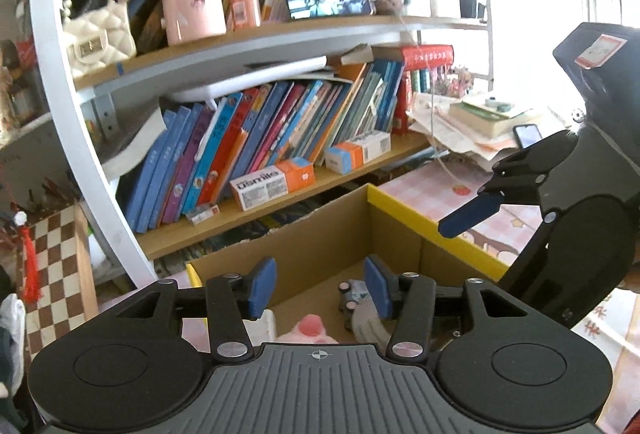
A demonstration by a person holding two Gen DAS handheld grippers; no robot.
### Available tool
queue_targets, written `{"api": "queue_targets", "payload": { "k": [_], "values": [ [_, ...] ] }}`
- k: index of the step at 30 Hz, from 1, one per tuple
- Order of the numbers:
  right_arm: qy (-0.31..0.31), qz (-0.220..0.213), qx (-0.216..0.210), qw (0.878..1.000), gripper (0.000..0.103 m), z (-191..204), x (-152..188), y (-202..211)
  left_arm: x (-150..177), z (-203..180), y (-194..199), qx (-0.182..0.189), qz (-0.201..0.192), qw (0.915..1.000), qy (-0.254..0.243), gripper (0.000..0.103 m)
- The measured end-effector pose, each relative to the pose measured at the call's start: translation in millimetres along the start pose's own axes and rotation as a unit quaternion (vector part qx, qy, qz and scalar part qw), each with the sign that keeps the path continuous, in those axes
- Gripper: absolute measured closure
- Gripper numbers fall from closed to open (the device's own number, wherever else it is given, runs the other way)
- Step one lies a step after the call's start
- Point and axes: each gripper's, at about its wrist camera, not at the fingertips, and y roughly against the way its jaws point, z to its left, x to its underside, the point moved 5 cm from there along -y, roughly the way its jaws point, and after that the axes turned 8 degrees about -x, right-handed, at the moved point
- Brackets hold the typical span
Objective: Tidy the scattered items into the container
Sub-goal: 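Withdraw both tools from the box back over the table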
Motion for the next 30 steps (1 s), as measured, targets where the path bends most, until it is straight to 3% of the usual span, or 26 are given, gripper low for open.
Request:
{"api": "queue_targets", "payload": {
  "k": [12, 16, 30],
  "values": [
    [0.011, -0.049, 0.002, 0.999, 0.012, 17, 33, 64, 11, -28, 66, -0.040, -0.014, 0.9989, 0.022, 0.035],
    [0.004, -0.065, 0.009, 0.998, 0.012, 15, 50, 87, 16, -40, 85, -0.054, -0.013, 0.9980, 0.032, 0.034],
    [-0.048, -0.090, 0.039, 0.994, 0.012, 16, 131, 145, 55, -84, 142, -0.104, -0.007, 0.9881, 0.113, 0.022]
  ]
}}
